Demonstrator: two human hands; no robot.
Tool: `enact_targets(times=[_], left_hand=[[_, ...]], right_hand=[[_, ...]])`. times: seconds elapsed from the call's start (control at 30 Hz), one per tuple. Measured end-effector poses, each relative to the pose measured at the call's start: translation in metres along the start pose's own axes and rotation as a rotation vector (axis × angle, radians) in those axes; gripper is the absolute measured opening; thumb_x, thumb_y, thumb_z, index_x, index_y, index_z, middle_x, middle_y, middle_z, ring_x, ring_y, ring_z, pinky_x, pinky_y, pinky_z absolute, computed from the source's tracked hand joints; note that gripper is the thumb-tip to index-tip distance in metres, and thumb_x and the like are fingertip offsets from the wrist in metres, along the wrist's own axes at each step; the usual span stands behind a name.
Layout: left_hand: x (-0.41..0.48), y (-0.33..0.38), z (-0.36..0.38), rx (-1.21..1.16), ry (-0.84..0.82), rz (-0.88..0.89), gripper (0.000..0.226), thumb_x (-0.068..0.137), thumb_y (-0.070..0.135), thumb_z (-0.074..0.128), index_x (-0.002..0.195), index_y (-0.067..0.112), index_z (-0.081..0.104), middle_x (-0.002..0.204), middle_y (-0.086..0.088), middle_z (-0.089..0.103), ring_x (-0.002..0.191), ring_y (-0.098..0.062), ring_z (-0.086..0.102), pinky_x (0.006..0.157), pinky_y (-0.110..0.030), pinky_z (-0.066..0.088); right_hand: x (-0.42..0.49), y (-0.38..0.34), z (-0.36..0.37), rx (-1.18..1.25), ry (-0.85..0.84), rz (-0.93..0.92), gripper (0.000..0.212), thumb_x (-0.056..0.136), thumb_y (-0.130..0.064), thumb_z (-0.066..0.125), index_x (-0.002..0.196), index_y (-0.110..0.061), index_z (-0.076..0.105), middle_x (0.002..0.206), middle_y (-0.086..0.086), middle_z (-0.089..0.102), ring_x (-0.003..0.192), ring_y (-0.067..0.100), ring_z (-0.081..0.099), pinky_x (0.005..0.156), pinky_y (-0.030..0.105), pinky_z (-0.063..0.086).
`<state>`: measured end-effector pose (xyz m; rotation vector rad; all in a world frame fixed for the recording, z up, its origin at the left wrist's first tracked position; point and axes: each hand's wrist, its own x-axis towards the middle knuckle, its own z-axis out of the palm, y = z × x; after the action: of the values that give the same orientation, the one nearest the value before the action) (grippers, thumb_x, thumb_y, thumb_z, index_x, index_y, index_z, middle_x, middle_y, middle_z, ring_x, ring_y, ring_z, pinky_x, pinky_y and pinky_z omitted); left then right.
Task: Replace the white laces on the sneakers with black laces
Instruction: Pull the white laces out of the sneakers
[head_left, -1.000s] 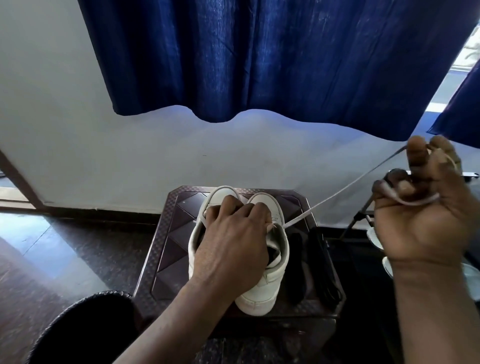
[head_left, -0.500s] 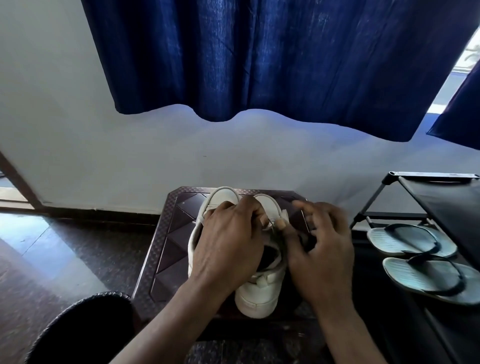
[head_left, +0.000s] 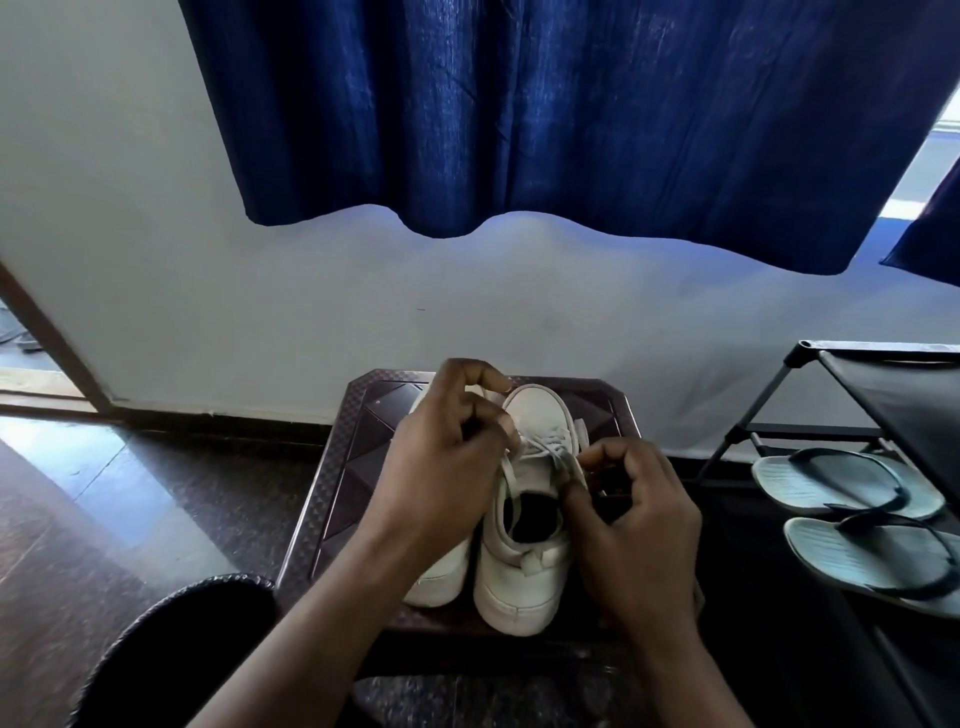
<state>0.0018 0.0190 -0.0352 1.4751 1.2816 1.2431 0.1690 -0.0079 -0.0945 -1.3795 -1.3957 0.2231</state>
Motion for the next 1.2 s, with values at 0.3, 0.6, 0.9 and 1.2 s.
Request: enact_targets(times=[0.3,0.6,0.9,1.2], left_hand=[[-0.015,-0.014,0.005,0.707,0.131,0.511,0.006,0.091,0.027,0.067,0.094,0.027,0.073,0.095,0.016,0.066,0.095,-0.014,0.049,0.084,-0.028,0.043],[-0.001,0.002,-0.021,0.053,-0.019,0.074,0.008,0.099,0.021,0.068,0.097,0.024,0.061,0.069,0.004,0.065,0.060,-0.012,0.053,0.063,-0.029,0.042],[-0.005,0.007,-0.027,0.010,0.180,0.124,0.016,0.098,0.023,0.056,0.086,0.021,0.067,0.077,0.002,0.069,0.069,-0.017,0.065,0.068,-0.033,0.051],[-0.004,0.005,-0.045,0.702,-0.080,0.222,0.015,0.086,0.046,0.079,0.088,0.031,0.079,0.074,0.013,0.067,0.071,-0.003,0.063,0.067,-0.021,0.045]], right_hand=[[-0.001,0.001,0.000,0.032,-0.012,-0.016,0.018,0.087,-0.039,0.078,0.092,-0.026,0.066,0.090,-0.014,0.067,0.080,0.006,0.065,0.068,0.022,0.050],[-0.001,-0.001,0.002,-0.026,-0.010,0.026,0.017,0.085,-0.032,0.080,0.093,-0.030,0.065,0.089,-0.016,0.067,0.079,0.004,0.064,0.068,0.019,0.047],[-0.002,0.000,0.007,-0.032,0.006,0.030,0.017,0.085,-0.025,0.080,0.093,-0.030,0.066,0.088,-0.015,0.068,0.077,0.005,0.064,0.068,0.014,0.044],[-0.001,0.003,0.010,0.011,0.016,0.033,0.020,0.083,-0.021,0.080,0.094,-0.029,0.065,0.086,-0.015,0.068,0.076,0.006,0.063,0.067,0.009,0.040]])
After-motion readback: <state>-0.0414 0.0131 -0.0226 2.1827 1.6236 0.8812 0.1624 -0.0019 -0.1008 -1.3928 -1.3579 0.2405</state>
